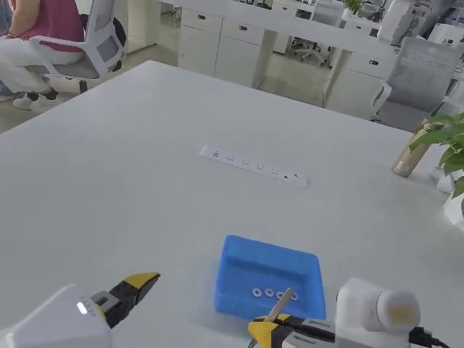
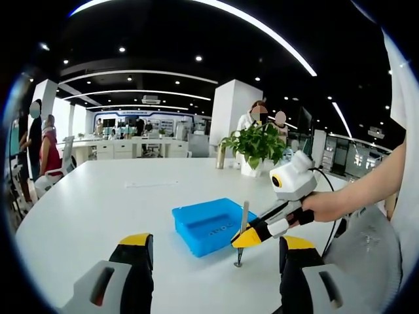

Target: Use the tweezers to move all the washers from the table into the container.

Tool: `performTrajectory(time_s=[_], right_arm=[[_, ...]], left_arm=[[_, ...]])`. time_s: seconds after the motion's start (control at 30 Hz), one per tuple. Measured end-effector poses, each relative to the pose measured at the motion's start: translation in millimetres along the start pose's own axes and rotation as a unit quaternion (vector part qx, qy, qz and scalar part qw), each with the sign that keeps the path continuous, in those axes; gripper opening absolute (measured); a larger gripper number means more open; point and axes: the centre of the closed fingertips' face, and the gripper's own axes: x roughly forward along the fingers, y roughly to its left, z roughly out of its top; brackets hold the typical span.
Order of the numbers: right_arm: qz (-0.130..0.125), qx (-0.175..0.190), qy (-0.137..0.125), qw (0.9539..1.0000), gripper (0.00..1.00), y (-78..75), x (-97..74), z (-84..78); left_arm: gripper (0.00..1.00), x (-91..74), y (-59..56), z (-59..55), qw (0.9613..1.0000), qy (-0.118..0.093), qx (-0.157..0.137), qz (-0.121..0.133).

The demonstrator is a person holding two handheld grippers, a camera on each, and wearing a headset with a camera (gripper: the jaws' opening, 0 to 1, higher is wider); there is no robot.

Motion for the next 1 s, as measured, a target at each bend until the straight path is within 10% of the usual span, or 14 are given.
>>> performTrajectory(time_s=[0.5, 0.9, 1.0], right_arm=[[0.007, -0.089, 0.027, 0.9956, 0.05, 15.3, 2.0, -4.7], [0.009, -0.280, 0.079, 0.9567, 0.06, 30.9, 3.5, -23.5], [0.004, -0.280, 0.072, 0.9574, 0.04, 26.6, -0.3, -26.9]], left_arm=[[0.81, -0.3, -0.1, 2.3, 1.0000, -0.007, -0.006, 0.000], [0.88, -0.2, -2.3, 9.1, 0.9996, -0.024, -0.016, -0.001], [0.91, 0.0, -2.6, 11.6, 0.9993, -0.031, -0.020, 0.000]])
